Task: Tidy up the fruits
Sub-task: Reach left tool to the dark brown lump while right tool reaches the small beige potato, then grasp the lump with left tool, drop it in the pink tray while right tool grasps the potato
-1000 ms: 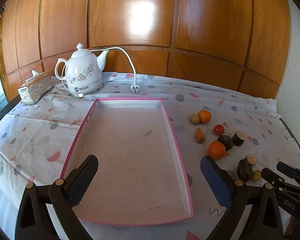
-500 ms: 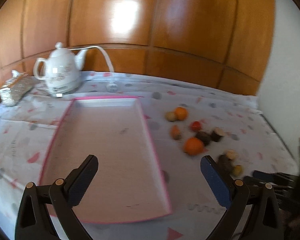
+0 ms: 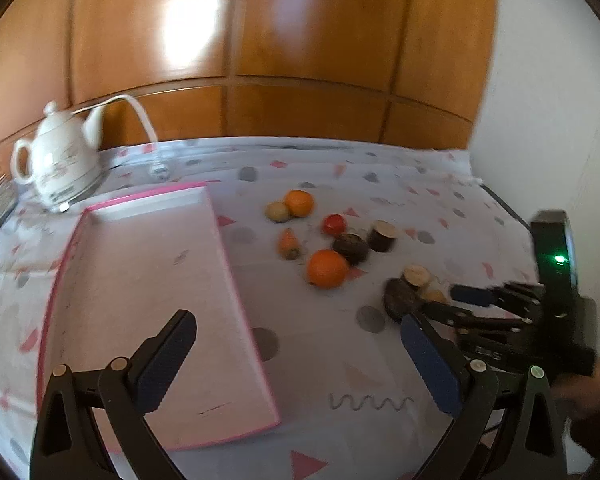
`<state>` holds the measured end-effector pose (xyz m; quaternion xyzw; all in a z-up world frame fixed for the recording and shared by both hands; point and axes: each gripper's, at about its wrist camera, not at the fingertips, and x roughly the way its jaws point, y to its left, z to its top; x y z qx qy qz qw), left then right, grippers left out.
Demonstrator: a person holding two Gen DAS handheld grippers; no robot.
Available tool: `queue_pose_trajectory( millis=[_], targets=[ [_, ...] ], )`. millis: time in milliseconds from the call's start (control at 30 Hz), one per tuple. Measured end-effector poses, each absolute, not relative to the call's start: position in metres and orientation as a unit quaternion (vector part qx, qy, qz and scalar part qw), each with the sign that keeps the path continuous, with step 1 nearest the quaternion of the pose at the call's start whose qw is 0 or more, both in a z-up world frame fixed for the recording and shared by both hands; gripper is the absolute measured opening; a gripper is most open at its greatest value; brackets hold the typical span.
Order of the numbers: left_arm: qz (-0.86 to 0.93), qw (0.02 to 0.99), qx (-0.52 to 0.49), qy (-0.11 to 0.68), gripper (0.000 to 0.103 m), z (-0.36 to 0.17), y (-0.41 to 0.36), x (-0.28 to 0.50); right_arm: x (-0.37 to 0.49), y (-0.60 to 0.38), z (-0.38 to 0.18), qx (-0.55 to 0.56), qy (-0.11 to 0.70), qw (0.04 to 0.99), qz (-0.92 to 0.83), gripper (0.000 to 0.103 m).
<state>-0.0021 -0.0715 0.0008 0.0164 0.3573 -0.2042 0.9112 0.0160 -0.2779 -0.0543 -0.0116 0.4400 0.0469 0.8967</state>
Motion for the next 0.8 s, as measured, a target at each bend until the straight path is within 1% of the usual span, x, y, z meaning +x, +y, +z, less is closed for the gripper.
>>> queue_pose_trajectory(
  millis=[33, 67, 133, 233, 300, 433, 733, 767, 800],
  targets=[
    [-0.214, 0.908, 0.02, 0.361, 0.101, 0.0, -0.075, -0.001, 0.017, -0.278, -0.056, -0.016, 0.44, 0.896, 0.05, 0.031],
    [-0.226, 0.903, 0.024, 0.365, 0.096, -0.001, -0.08, 0.001, 0.018, -0.279, -0.057, -0.013, 0.441, 0.896, 0.052, 0.027],
    [-0.247, 0.891, 0.026, 0.381, 0.093, -0.005, -0.092, 0.008, 0.017, -0.284, -0.057, 0.0, 0.439, 0.897, 0.055, 0.027],
    [-0.263, 0.874, 0.013, 0.409, 0.084, -0.016, -0.107, 0.023, 0.014, -0.292, -0.058, 0.012, 0.433, 0.9, 0.051, 0.027],
    [-0.269, 0.866, 0.012, 0.422, 0.074, -0.021, -0.118, 0.03, 0.015, -0.3, -0.058, 0.022, 0.43, 0.902, 0.036, 0.027],
    [-0.279, 0.857, 0.033, 0.433, 0.071, -0.028, -0.142, 0.037, 0.015, -0.307, -0.06, 0.035, 0.428, 0.903, 0.033, 0.027],
    [-0.294, 0.836, 0.077, 0.456, 0.071, -0.051, -0.183, 0.05, 0.014, -0.313, -0.064, 0.05, 0.429, 0.901, 0.032, 0.026],
    [-0.294, 0.835, 0.08, 0.459, 0.065, -0.053, -0.185, 0.051, 0.014, -0.313, -0.064, 0.051, 0.429, 0.902, 0.032, 0.026],
    [-0.296, 0.832, 0.08, 0.462, 0.053, -0.057, -0.187, 0.053, 0.014, -0.314, -0.064, 0.052, 0.428, 0.902, 0.03, 0.026]
  ],
)
